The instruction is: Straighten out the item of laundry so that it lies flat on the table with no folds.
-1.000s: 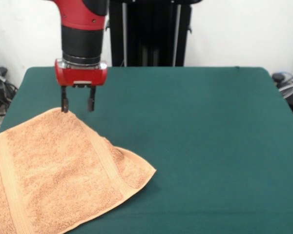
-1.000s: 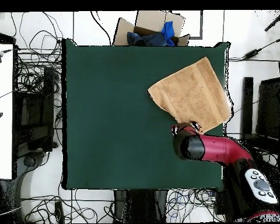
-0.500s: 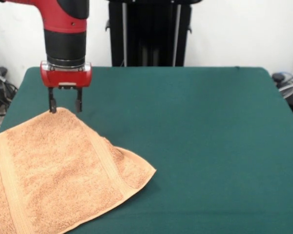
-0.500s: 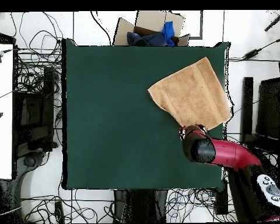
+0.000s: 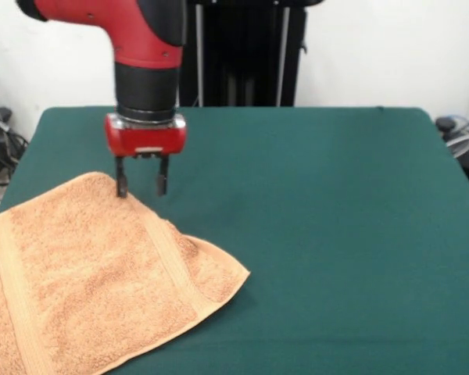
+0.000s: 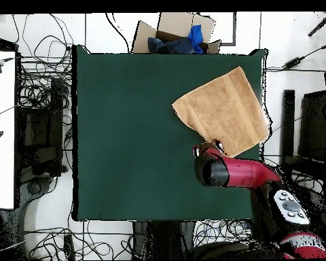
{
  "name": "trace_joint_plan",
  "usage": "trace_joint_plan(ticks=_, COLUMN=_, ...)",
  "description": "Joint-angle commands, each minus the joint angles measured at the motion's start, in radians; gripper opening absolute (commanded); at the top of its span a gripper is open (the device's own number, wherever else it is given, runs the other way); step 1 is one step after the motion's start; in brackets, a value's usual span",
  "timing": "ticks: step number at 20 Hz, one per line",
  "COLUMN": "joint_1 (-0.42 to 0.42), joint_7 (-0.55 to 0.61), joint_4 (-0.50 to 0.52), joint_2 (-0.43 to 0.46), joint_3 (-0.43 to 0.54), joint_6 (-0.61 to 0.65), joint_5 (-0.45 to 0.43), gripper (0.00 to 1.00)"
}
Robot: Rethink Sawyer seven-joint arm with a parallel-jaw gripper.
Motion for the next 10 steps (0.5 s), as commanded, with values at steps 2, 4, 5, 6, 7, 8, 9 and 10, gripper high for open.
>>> trace_joint_plan(ticks=2, joint_1=0.079, joint_7=0.161, joint_4=-0.056, joint_2=0.046, joint_3=-0.059, joint_6=-0.068, joint_5=-0.02, gripper=1.0)
trace_joint_plan(ticks=4, joint_1=0.082, joint_7=0.158, joint_4=-0.058, joint_2=0.048, joint_3=-0.062, joint_6=-0.072, joint_5=-0.015, gripper=1.0)
trace_joint_plan(ticks=5, joint_1=0.083, joint_7=0.156, joint_4=-0.058, joint_2=0.049, joint_3=-0.063, joint_6=-0.073, joint_5=-0.012, gripper=1.0)
trace_joint_plan(ticks=6, joint_1=0.08, joint_7=0.153, joint_4=-0.059, joint_2=0.049, joint_3=-0.059, joint_6=-0.073, joint_5=-0.01, gripper=1.0)
trace_joint_plan(ticks=7, joint_1=0.078, joint_7=0.151, joint_4=-0.059, joint_2=0.049, joint_3=-0.057, joint_6=-0.072, joint_5=-0.009, gripper=1.0)
trace_joint_plan(ticks=8, joint_1=0.071, joint_7=0.148, joint_4=-0.058, joint_2=0.048, joint_3=-0.051, joint_6=-0.072, joint_5=-0.009, gripper=1.0)
trace_joint_plan(ticks=9, joint_1=0.065, joint_7=0.146, joint_4=-0.057, joint_2=0.047, joint_3=-0.046, joint_6=-0.071, joint_5=-0.01, gripper=1.0)
trace_joint_plan(ticks=10, joint_1=0.05, joint_7=0.14, joint_4=-0.05, joint_2=0.043, joint_3=-0.032, joint_6=-0.067, joint_5=-0.012, gripper=1.0)
